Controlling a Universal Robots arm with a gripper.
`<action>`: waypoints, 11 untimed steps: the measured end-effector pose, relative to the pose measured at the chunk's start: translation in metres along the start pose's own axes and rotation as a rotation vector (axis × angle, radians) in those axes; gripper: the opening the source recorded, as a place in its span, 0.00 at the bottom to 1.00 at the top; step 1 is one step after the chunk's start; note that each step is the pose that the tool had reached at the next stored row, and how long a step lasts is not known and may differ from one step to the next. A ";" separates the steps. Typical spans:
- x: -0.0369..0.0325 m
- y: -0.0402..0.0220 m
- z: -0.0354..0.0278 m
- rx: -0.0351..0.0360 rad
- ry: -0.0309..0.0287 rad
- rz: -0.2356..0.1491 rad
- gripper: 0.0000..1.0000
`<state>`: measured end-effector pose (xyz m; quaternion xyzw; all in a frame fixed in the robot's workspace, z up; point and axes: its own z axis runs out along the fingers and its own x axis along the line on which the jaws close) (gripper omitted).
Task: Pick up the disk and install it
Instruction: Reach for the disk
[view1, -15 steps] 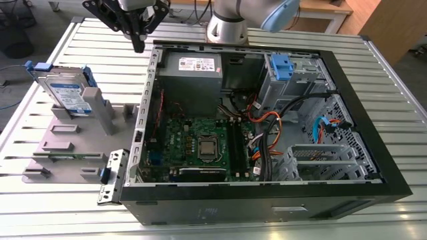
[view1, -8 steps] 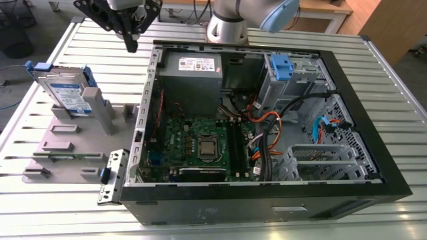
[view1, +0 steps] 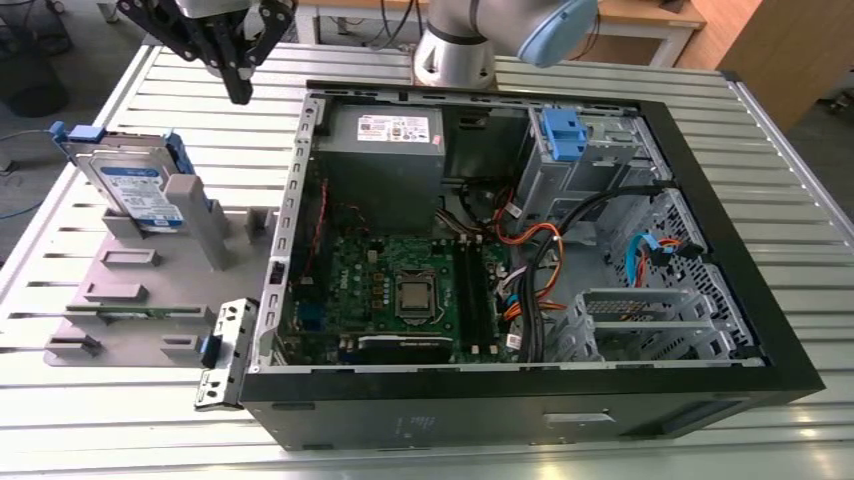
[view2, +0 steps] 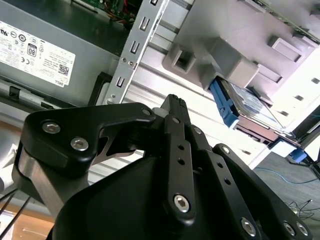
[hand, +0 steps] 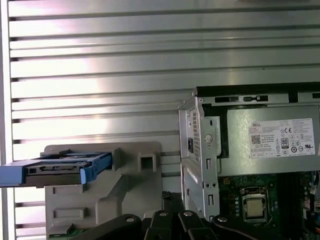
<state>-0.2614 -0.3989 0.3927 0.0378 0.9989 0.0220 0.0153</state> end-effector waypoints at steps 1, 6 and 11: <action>0.0026 -0.0002 -0.0001 0.0000 0.0000 0.000 0.11; 0.0143 -0.0011 -0.0004 0.0000 0.0000 0.000 0.11; 0.0181 -0.0014 -0.0005 0.0000 0.0000 0.000 0.11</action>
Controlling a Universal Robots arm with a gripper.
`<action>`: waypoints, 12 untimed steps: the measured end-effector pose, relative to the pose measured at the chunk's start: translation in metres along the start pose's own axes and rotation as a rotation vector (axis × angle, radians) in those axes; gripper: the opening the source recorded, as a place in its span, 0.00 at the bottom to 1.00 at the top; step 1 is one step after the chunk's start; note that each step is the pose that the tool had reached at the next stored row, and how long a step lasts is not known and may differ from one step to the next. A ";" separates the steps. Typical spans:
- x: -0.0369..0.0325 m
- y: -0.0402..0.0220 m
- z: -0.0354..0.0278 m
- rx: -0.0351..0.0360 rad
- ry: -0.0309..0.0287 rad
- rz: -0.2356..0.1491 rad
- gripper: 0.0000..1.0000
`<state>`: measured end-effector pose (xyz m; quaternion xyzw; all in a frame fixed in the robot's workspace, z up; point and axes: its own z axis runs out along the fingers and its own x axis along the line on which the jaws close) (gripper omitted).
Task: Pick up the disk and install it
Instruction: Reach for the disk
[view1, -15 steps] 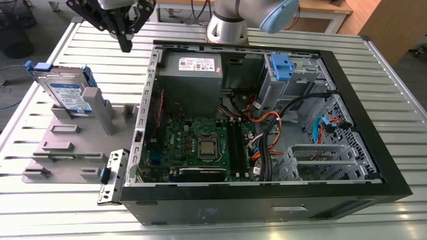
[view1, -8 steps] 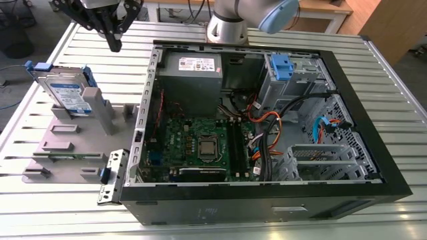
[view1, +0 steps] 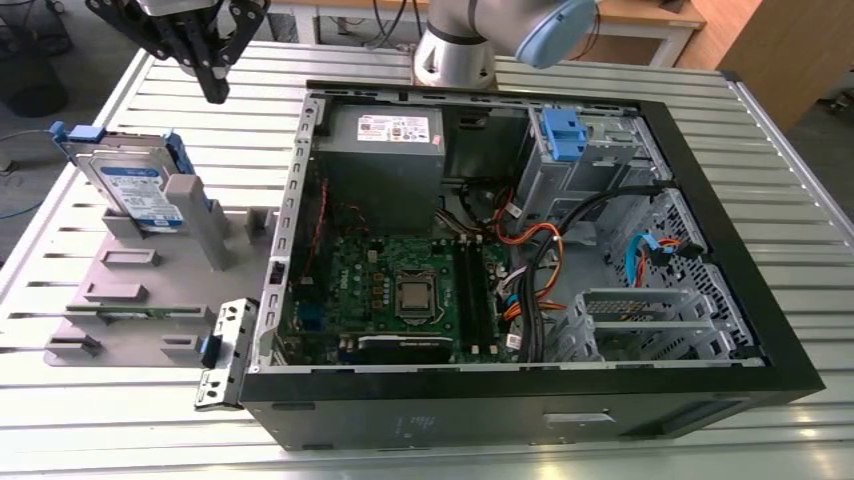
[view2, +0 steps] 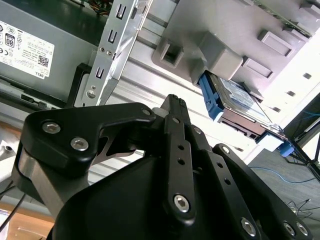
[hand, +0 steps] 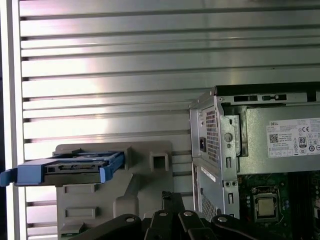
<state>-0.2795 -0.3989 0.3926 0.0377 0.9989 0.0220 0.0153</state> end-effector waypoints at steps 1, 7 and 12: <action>0.0000 0.0000 0.0000 0.0000 0.0000 0.000 0.11; 0.0003 0.0000 0.0000 0.0000 0.0000 0.000 0.11; 0.0037 -0.0003 -0.0001 0.0000 -0.0001 0.000 0.11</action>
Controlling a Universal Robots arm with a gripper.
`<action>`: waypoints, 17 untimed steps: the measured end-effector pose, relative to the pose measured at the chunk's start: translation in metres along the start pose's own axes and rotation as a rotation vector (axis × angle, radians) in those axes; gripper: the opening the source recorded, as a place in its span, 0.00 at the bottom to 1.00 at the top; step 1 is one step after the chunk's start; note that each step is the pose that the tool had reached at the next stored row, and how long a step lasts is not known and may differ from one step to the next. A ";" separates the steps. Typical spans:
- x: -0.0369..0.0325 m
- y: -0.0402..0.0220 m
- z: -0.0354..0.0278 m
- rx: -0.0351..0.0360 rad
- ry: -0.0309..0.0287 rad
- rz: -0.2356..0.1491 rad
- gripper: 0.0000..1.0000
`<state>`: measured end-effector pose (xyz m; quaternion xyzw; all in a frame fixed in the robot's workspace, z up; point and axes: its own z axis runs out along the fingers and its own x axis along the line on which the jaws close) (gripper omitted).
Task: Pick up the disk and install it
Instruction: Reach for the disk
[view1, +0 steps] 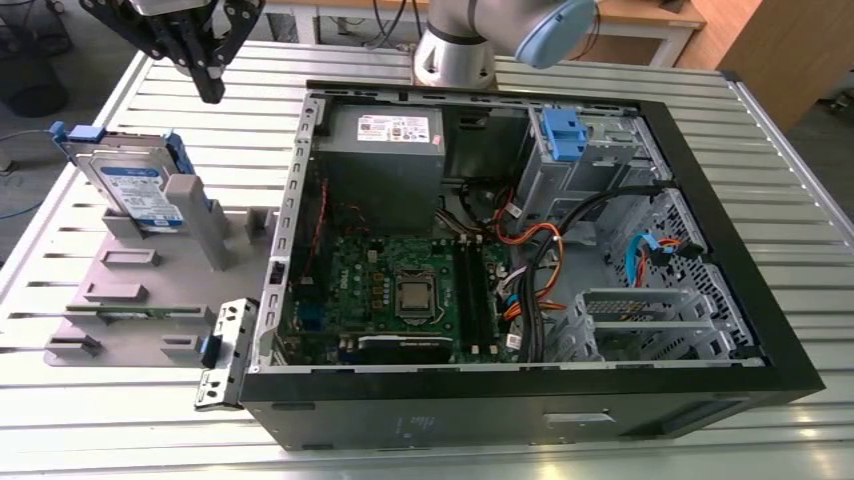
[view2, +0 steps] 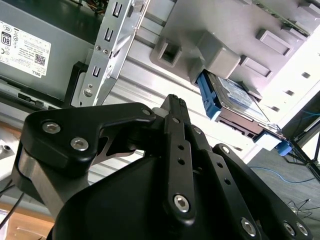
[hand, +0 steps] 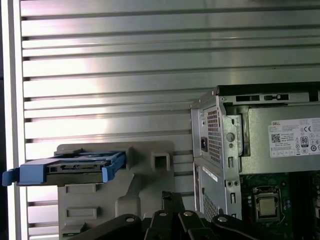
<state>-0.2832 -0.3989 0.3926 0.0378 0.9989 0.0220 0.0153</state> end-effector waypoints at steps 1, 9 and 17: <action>0.0012 -0.0001 0.0000 0.0000 0.0000 0.000 0.11; 0.0070 -0.0005 -0.0002 -0.0001 0.0000 0.000 0.11; 0.0090 -0.0007 -0.0003 0.0000 0.0000 0.000 0.11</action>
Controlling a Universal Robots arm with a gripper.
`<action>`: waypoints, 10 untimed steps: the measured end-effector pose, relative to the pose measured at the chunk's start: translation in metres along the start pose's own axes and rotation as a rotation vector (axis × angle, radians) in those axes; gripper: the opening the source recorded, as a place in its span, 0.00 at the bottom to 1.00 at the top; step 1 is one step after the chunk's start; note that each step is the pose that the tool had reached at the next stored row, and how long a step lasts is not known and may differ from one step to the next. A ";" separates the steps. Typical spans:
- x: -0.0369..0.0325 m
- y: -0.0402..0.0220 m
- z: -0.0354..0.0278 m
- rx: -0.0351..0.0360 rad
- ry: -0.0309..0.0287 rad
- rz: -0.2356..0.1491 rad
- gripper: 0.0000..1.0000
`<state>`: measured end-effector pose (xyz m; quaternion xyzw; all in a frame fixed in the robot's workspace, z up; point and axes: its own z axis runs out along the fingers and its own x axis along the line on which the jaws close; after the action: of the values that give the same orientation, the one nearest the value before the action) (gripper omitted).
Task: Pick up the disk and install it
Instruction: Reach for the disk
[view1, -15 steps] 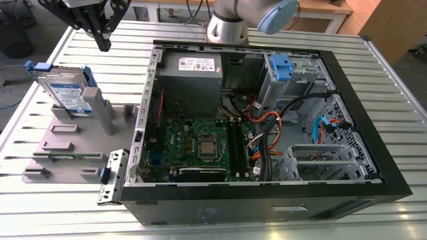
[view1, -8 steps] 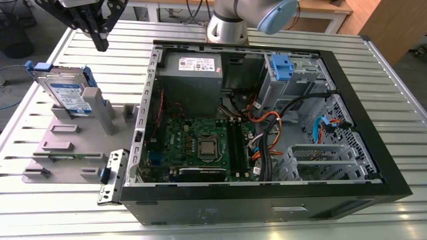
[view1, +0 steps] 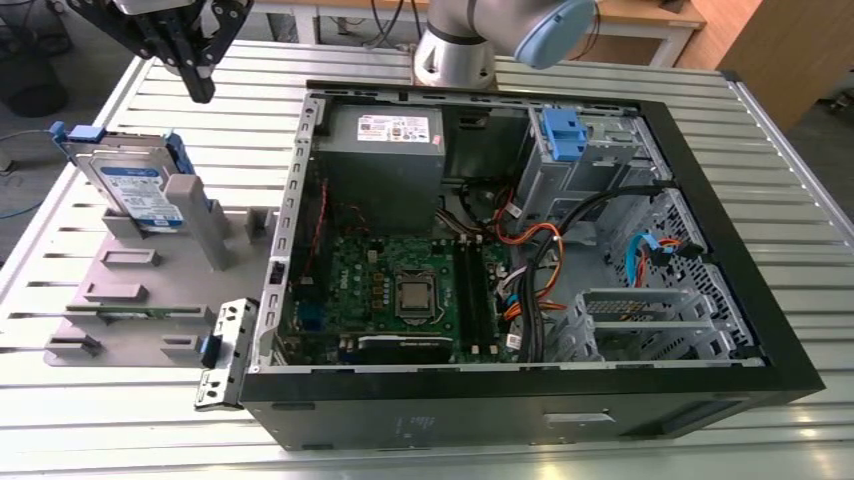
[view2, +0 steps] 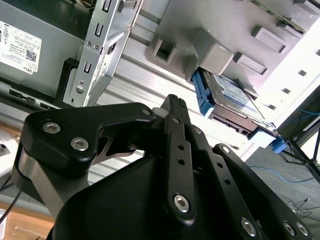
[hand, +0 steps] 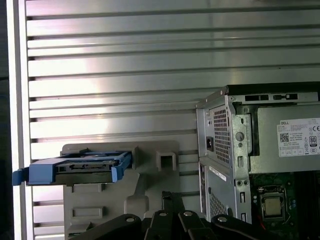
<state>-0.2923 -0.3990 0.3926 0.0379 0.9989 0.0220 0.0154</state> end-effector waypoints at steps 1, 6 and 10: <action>0.0004 0.0000 -0.0001 0.0000 0.0001 0.000 0.11; 0.0034 -0.0002 -0.0002 0.0001 0.0001 0.000 0.11; 0.0071 -0.0005 -0.0003 0.0001 0.0001 0.000 0.11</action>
<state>-0.2994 -0.3989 0.3926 0.0378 0.9989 0.0220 0.0153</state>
